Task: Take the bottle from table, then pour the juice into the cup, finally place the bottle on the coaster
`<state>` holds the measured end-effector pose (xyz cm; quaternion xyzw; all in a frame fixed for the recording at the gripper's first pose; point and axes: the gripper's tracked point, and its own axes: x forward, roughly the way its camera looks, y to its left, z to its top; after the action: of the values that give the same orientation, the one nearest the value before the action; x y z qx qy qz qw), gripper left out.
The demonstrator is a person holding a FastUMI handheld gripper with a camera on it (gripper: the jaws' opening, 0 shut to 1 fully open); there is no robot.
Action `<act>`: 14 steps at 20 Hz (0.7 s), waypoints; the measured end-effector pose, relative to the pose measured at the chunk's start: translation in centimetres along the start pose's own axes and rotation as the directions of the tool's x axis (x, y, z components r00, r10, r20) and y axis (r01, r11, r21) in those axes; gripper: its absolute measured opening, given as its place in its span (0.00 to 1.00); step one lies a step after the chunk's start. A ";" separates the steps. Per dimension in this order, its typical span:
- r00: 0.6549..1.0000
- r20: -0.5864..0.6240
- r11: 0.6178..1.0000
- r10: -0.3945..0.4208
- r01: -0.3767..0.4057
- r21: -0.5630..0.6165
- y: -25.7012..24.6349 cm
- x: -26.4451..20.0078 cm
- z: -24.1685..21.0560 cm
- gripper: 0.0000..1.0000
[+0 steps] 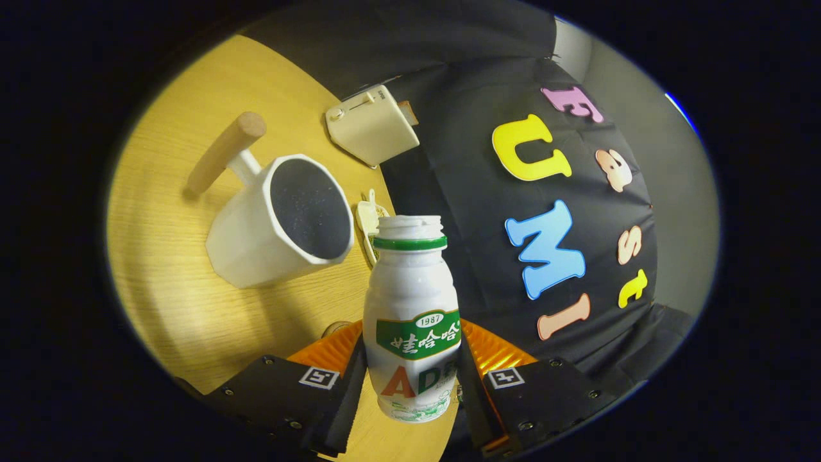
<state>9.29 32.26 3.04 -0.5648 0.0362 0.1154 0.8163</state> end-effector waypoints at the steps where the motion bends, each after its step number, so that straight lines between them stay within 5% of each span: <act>1: 1.000 0.003 1.000 -0.001 0.000 0.026 -0.1 0.0 -0.2 0.69; 9: 1.000 0.026 0.968 0.016 -0.022 0.251 -0.1 0.3 -1.7 0.69; 14: 0.997 0.074 0.902 0.009 -0.040 0.430 -0.7 0.3 -1.9 0.69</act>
<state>9.88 30.35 2.95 -0.3656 0.0393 0.1344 0.9202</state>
